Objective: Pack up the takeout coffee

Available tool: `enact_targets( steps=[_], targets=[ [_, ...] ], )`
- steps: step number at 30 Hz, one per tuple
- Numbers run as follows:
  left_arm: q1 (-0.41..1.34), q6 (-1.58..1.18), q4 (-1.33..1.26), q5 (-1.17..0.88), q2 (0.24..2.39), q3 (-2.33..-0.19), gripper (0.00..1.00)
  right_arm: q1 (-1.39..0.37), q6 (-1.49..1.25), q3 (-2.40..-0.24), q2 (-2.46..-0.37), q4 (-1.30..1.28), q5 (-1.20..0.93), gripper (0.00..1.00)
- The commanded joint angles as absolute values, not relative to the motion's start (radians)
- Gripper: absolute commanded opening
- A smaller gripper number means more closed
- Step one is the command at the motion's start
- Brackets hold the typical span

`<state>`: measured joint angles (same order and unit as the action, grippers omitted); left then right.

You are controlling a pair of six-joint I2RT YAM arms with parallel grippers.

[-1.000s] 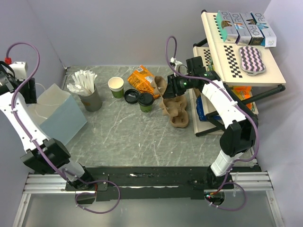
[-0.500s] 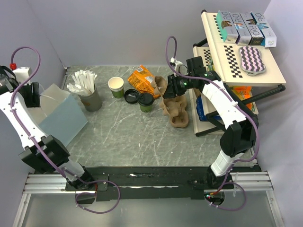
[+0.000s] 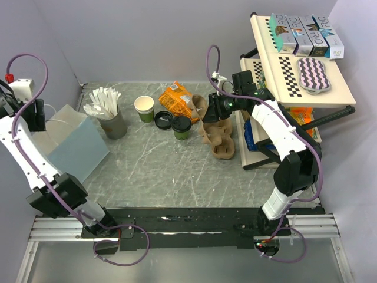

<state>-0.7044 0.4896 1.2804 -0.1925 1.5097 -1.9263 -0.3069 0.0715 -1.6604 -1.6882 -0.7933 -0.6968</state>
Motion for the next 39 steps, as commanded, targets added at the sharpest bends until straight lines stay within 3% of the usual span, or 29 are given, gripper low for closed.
enact_targets(
  steps=[1,13,25,34,39],
  targets=[
    [-0.741,0.515,1.304,-0.175,1.525,-1.954,0.67,-0.288,0.071,-1.681,-1.652,-0.776,-0.721,0.00],
    [-0.765,0.534,1.350,-0.247,1.581,-1.973,0.63,-0.288,0.066,-1.648,-1.632,-0.765,-0.710,0.00],
    [-0.765,0.523,1.341,-0.241,1.597,-1.902,0.46,-0.287,0.067,-1.652,-1.638,-0.765,-0.716,0.00],
    [-0.765,0.549,1.371,-0.305,1.565,-1.893,0.21,-0.288,0.120,-1.644,-1.621,-0.796,-0.710,0.00],
    [-0.764,0.598,1.371,-0.336,1.491,-1.803,0.09,-0.288,0.158,-1.661,-1.623,-0.831,-0.825,0.00]
  ],
)
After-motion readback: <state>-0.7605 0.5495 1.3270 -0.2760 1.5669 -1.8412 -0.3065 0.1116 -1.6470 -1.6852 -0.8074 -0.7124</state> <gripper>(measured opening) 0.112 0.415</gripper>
